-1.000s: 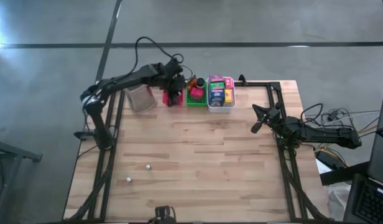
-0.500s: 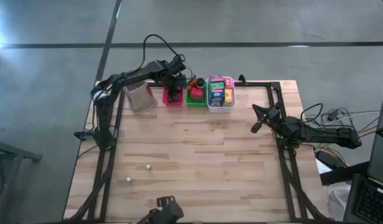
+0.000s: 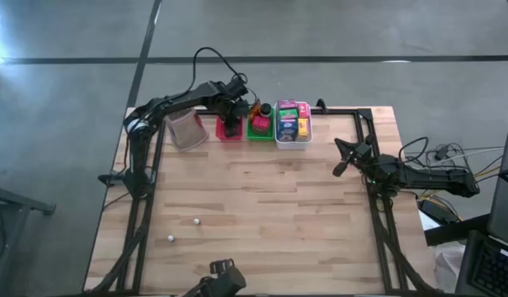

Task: Pick & Place Kitchen Items
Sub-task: Put the small black food coloring bottle into the red bin

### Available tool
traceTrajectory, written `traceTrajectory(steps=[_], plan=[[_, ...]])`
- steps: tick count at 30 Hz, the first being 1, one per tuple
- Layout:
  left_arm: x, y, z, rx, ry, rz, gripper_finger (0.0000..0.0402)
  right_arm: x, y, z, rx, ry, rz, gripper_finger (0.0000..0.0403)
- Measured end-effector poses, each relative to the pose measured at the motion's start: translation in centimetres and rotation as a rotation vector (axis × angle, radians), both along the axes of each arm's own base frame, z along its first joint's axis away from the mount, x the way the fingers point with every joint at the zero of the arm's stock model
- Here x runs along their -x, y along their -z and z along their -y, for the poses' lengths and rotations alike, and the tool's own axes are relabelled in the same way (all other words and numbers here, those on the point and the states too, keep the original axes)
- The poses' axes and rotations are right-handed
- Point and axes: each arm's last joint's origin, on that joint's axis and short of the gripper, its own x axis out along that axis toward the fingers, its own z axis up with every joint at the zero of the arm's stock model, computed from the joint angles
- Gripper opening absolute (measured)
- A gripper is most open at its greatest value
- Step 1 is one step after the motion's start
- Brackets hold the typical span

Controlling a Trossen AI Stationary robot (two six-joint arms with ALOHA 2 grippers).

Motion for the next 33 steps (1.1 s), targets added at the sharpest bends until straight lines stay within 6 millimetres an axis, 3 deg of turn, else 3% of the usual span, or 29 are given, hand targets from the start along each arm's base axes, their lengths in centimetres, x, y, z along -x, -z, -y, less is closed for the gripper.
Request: traceTrajectory(steps=[16,33], plan=[[-0.15,-0.08,-0.01,-0.16,0.543,-0.052,0.0083,0.0,0.0,0.0,0.0,0.0,0.0,0.0008],[-0.11,0.16,-0.73,-0.222,0.611,-0.048,0.0083,0.0,-0.01,0.0,0.0,0.0,0.001,0.0008]])
